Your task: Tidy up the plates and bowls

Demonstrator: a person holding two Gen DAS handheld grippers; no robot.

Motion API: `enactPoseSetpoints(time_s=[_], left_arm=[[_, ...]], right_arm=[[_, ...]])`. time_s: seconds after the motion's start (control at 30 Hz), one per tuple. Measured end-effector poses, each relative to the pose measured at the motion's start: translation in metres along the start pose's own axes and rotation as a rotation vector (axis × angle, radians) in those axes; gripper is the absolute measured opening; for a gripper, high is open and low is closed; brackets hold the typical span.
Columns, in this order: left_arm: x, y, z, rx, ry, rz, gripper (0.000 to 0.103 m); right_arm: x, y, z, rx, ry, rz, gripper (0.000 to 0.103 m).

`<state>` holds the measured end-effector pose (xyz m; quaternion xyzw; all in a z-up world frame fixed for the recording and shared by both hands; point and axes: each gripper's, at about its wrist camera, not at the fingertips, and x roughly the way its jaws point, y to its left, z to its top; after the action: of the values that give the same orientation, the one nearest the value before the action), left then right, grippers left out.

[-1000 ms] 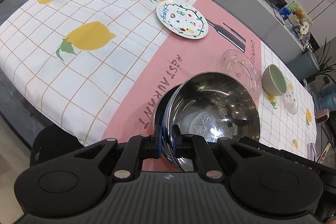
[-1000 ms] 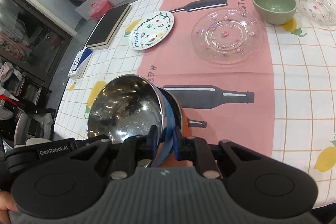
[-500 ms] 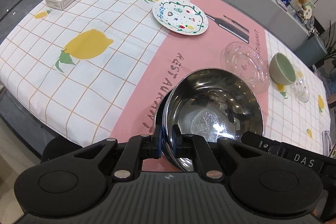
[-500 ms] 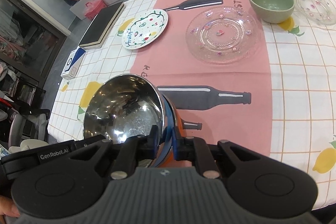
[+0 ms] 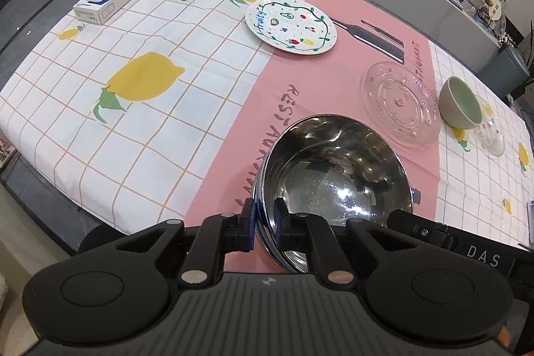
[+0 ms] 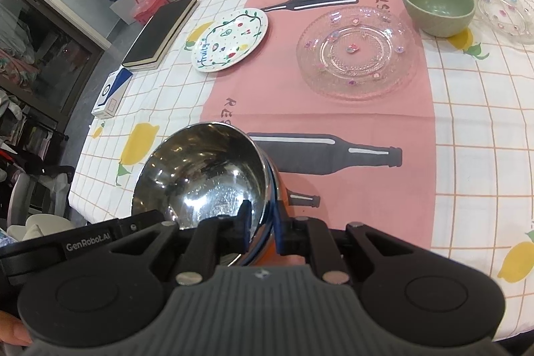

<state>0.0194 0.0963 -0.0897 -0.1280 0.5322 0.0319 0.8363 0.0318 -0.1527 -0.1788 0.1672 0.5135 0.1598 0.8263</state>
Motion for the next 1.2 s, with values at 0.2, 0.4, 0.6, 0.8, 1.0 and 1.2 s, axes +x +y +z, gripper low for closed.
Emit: enactPoseSetpoints(time_s=[0.2,0.4,0.6,0.8,1.0,1.2], left_arm=[[-0.005,0.004,0.001,-0.016,-0.018,-0.037,0.017],[-0.012,0.006,0.003,-0.009,-0.077,-0.058,0.017],[-0.009,0.006,0.003,0.003,-0.087,-0.041,0.007],[-0.006,0.011,0.004,-0.002,-0.07,-0.055,0.006],[-0.012,0.005,0.009,0.049,-0.1,-0.037,0.013],[-0.028,-0.008,0.029,0.071,-0.159,-0.089,0.018]], right_arm=[[-0.005,-0.003,0.001,0.005,-0.012,0.008,0.02],[-0.017,-0.007,0.005,-0.007,-0.053,0.01,0.021],[-0.015,-0.009,0.005,-0.005,-0.049,0.033,0.003],[-0.011,-0.007,0.005,-0.004,-0.036,0.031,0.001],[-0.024,-0.012,0.009,0.007,-0.058,0.045,0.006],[-0.041,-0.033,0.022,0.042,-0.122,0.008,0.01]])
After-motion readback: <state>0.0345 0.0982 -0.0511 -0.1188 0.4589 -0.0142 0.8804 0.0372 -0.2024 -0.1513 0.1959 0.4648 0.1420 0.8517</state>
